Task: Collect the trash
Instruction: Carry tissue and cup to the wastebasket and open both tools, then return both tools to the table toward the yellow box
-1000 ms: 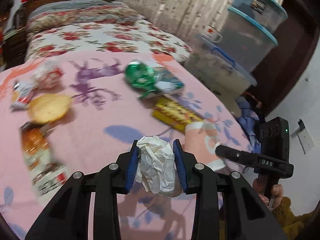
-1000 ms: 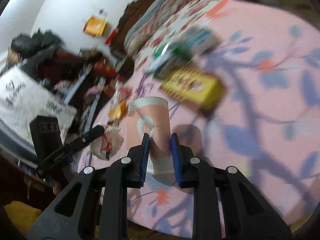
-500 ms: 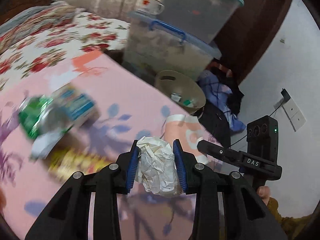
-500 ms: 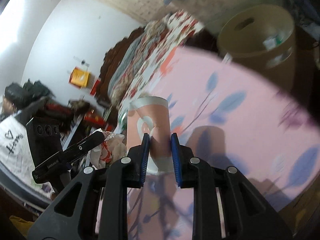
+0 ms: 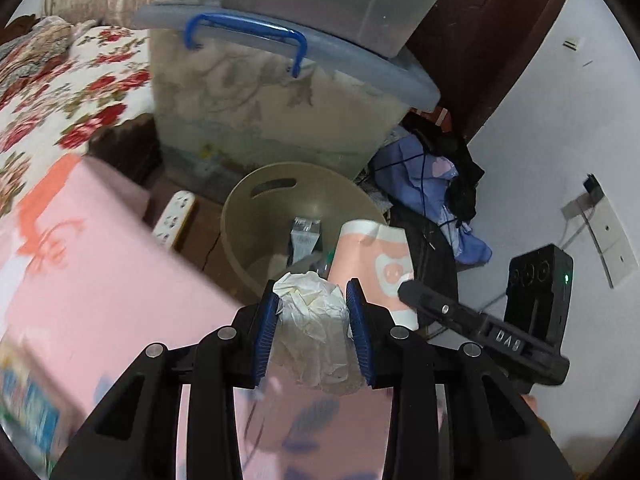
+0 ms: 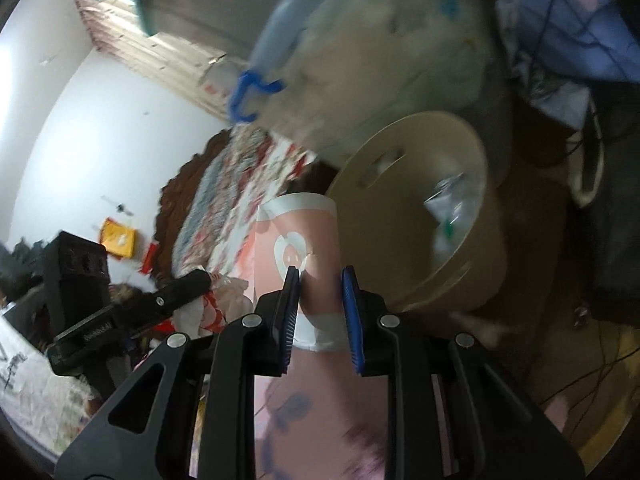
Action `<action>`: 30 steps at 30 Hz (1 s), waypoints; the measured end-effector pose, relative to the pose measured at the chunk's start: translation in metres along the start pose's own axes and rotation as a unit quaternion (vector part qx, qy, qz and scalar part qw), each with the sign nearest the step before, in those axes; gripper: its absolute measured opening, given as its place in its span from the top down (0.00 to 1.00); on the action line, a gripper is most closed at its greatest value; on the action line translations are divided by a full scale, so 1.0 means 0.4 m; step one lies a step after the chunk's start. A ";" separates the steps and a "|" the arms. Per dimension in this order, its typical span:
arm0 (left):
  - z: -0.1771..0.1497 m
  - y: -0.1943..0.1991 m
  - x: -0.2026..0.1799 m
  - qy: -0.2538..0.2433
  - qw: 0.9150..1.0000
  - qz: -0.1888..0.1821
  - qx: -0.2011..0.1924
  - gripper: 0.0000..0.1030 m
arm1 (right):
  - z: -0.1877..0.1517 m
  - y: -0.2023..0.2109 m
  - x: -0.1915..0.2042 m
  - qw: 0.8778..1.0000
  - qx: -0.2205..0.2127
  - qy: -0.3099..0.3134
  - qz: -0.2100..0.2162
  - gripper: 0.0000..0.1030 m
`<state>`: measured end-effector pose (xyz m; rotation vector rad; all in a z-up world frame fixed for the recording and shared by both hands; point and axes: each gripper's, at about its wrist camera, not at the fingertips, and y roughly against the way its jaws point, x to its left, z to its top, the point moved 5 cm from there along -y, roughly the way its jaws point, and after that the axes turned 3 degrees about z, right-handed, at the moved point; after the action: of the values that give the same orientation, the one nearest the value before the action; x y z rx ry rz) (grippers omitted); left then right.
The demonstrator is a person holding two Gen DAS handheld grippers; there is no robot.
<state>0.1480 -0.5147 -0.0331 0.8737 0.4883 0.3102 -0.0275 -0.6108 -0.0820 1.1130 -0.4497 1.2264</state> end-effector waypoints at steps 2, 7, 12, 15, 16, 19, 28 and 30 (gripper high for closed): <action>0.035 -0.046 -0.001 0.003 1.000 0.005 0.004 0.66 | 0.018 -0.021 -0.012 1.000 0.001 0.002 -0.013 0.73; 0.097 -0.140 0.012 0.011 0.999 0.031 0.004 0.34 | 0.045 -0.078 -0.044 0.998 0.008 0.015 -0.053 0.29; 0.085 -0.136 0.031 0.028 0.999 0.026 0.011 0.32 | 0.038 -0.057 -0.029 0.998 -0.015 0.024 -0.051 0.26; 0.043 -0.073 0.022 0.020 1.000 0.013 -0.002 0.32 | 0.008 -0.033 -0.002 0.999 -0.021 0.027 -0.037 0.27; 0.022 -0.048 0.017 0.017 1.000 0.009 -0.007 0.32 | -0.006 -0.030 0.008 0.999 -0.017 0.027 -0.029 0.28; -0.071 0.041 0.013 0.012 1.000 -0.005 -0.016 0.32 | -0.060 -0.038 0.049 0.999 0.009 0.036 -0.005 0.36; -0.481 0.307 0.106 0.053 0.998 -0.017 -0.014 0.33 | -0.280 -0.172 0.221 0.985 0.140 0.082 0.050 0.61; -0.548 0.349 0.158 0.074 0.997 0.004 -0.015 0.33 | -0.347 -0.218 0.276 0.977 0.176 0.098 0.063 0.61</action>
<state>0.0773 -0.2582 -0.0591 0.8264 0.6157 0.3913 0.0509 -0.4296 -0.0930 1.2596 -0.1564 1.5526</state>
